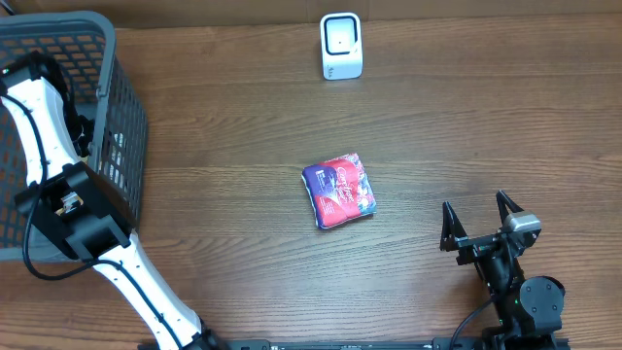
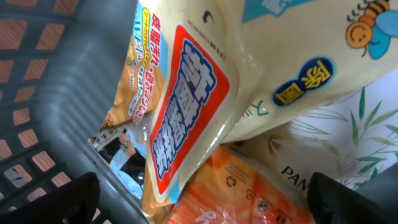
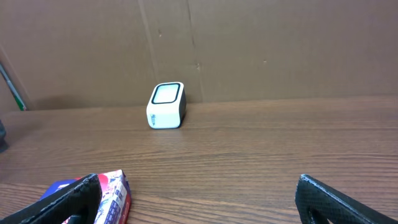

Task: Scan the item barcode
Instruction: 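Move the left gripper back over the basket and reach inside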

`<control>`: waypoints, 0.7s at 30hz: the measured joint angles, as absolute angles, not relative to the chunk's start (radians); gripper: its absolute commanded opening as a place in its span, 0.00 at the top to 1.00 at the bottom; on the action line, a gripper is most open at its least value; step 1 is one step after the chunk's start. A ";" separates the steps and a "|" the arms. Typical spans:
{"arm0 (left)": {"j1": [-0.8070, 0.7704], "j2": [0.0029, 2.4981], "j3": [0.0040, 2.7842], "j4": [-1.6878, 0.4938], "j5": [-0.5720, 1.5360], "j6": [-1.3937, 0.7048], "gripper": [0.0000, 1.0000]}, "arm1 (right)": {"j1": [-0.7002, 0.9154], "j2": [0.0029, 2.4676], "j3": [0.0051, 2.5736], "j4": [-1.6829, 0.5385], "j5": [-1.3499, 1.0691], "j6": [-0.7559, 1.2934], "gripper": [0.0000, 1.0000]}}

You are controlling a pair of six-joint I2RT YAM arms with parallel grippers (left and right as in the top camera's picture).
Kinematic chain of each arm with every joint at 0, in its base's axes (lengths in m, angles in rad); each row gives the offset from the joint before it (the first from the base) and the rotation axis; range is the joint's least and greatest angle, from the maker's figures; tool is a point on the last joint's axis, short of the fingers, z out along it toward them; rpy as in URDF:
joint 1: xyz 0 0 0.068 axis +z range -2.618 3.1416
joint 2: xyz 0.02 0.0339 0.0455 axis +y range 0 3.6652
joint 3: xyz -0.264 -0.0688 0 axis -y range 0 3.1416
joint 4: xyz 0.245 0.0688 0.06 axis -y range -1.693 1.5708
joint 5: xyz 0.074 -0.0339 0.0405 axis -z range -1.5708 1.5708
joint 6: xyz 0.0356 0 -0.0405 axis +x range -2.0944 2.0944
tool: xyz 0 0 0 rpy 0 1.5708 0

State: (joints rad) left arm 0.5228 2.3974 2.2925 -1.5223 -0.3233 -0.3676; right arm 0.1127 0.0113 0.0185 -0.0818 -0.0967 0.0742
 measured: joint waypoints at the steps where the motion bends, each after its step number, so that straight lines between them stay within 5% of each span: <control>1: 0.523 2.397 2.292 -1.522 -0.319 -0.368 0.02 | 0.113 0.011 0.019 -0.082 -0.097 0.074 0.00; 14: 0.566 2.383 2.311 -1.472 -0.108 -0.329 0.05 | 0.113 0.011 0.019 -0.082 -0.097 0.075 0.00; 21: 0.583 2.382 2.233 -1.396 -0.109 -0.299 0.22 | 0.113 0.011 0.019 -0.082 -0.097 0.074 0.00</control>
State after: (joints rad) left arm 0.5835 2.3817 2.2330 -1.3960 -0.1085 -0.2989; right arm 0.1127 0.0113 0.0185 -0.0822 -0.0967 0.0738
